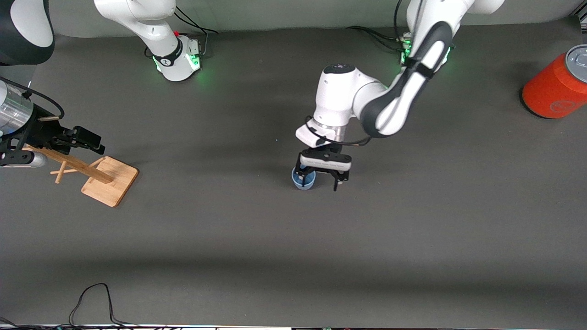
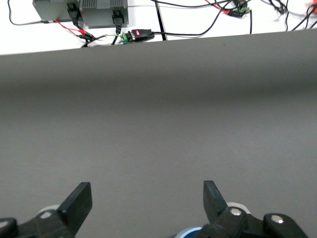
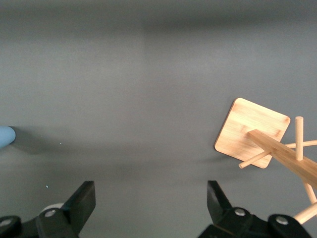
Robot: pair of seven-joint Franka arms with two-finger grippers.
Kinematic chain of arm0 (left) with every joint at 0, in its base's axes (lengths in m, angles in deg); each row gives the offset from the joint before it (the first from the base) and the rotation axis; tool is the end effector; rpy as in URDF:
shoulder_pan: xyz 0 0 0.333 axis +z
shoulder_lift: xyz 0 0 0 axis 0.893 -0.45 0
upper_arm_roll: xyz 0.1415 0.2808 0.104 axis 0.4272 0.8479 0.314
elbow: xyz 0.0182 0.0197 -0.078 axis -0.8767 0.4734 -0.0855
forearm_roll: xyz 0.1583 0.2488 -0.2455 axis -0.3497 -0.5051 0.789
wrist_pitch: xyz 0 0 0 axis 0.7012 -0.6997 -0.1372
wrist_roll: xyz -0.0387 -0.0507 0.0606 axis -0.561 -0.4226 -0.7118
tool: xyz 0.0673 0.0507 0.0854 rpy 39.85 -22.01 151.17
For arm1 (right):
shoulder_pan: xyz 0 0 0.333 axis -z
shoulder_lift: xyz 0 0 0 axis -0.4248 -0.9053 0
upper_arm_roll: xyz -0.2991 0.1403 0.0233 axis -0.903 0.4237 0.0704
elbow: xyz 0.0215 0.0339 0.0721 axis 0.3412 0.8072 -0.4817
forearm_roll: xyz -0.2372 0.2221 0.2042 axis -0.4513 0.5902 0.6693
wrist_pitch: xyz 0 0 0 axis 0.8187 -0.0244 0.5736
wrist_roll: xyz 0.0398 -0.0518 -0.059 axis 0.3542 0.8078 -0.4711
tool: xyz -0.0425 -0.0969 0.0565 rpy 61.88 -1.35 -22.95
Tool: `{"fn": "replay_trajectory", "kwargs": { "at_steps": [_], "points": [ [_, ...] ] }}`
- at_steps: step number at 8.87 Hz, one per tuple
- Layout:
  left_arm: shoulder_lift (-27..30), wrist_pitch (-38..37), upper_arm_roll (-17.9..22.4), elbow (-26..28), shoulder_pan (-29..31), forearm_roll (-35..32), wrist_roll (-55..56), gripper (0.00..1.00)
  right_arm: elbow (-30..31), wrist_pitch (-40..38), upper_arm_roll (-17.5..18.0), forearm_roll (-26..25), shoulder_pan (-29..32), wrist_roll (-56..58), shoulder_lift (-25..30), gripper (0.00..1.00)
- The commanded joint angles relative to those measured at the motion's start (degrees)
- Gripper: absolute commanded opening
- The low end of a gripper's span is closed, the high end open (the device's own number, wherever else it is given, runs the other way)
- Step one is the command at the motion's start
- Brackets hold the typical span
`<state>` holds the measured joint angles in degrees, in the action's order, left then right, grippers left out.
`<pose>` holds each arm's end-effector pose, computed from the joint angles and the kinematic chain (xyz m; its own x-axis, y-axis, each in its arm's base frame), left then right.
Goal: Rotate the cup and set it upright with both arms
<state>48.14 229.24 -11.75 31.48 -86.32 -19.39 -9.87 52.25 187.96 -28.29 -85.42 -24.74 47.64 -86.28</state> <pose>0.5341 -0.4286 0.3829 0.8435 -0.1139 0.5249 -0.1485 -0.9886 0.0241 0.5555 0.0085 0.5757 0.9980 -0.0634 0.0013 -0.0632 -0.9960 -0.0629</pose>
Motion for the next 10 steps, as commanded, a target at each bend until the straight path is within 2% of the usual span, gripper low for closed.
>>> {"fn": "replay_trajectory", "kwargs": {
  "at_steps": [1, 3, 4, 6, 8, 9, 10],
  "points": [
    [0.8, -12.39, -0.49, -8.13, -0.31, 10.98, -15.4, 1.0, -0.06, 0.04, -0.32, 1.56, -0.05, 1.82, 0.05, 1.0],
    [1.23, -23.03, -0.14, -14.47, 2.65, 21.52, -30.16, 1.0, -0.14, 0.04, -0.32, 0.86, -0.05, 1.65, 0.05, 1.0],
    [3.24, -27.26, 0.65, -14.93, 4.24, 26.62, -37.89, 1.0, -0.14, 0.04, -0.32, 0.77, -0.05, 1.65, 0.05, 1.0],
    [7.72, -34.91, 1.44, -14.32, 11.17, 29.82, -47.51, 1.0, -0.14, -0.05, -0.41, 0.77, 0.13, 1.74, -0.03, 1.0],
    [12.72, -42.38, 1.88, -13.19, 18.9, 34.9, -50.25, 1.0, -0.14, -0.05, -0.24, 0.77, -0.13, 1.65, -0.3, 1.0],
    [14.49, -44.86, 3.63, -12.31, 19.98, 35.02, -52.44, 1.0, -0.14, -0.05, -0.06, 0.77, -0.22, 1.47, -0.3, 1.0],
    [16.59, -45.49, 7.56, -10.56, 19.99, 35.71, -55.34, 1.0, -0.23, -0.05, -0.06, 0.77, -0.22, 1.3, -0.3, 1.0]
  ]
}}
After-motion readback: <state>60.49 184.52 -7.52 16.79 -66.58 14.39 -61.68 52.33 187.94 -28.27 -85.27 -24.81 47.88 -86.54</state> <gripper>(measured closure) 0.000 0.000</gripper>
